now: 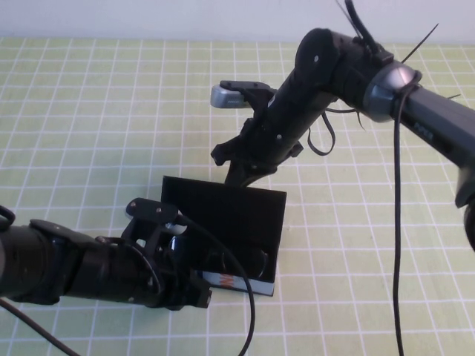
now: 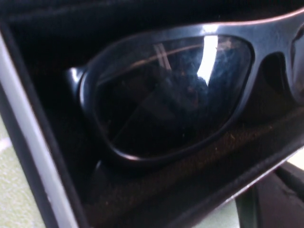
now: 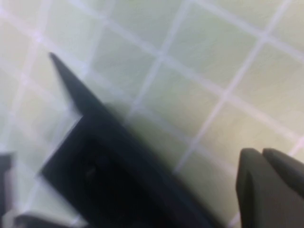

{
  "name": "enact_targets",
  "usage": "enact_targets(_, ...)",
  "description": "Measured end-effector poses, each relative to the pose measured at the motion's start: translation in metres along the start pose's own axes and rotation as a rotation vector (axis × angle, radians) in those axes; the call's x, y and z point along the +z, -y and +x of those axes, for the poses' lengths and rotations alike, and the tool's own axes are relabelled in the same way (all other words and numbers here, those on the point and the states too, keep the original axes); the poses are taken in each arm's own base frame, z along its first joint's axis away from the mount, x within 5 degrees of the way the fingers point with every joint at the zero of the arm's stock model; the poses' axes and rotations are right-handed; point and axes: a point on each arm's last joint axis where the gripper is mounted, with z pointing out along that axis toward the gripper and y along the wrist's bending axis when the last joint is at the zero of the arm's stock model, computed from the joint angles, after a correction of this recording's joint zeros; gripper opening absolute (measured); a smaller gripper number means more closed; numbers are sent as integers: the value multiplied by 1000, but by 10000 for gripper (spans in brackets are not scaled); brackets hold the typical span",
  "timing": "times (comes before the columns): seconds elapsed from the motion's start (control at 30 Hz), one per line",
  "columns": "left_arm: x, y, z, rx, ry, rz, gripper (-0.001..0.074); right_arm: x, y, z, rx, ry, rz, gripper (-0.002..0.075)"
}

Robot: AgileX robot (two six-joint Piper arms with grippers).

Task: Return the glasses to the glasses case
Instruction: Close the glasses case

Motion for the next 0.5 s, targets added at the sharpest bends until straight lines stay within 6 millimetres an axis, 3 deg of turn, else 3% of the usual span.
enact_targets(0.2, 1, -1, 0, -14, 3, -2, -2, -16, -28, 13, -25, -13, -40, -11)
enact_targets(0.5, -6, 2, -2, -17, 5, -16, -2, -12, -52, 50, -56, -121, -51, -11)
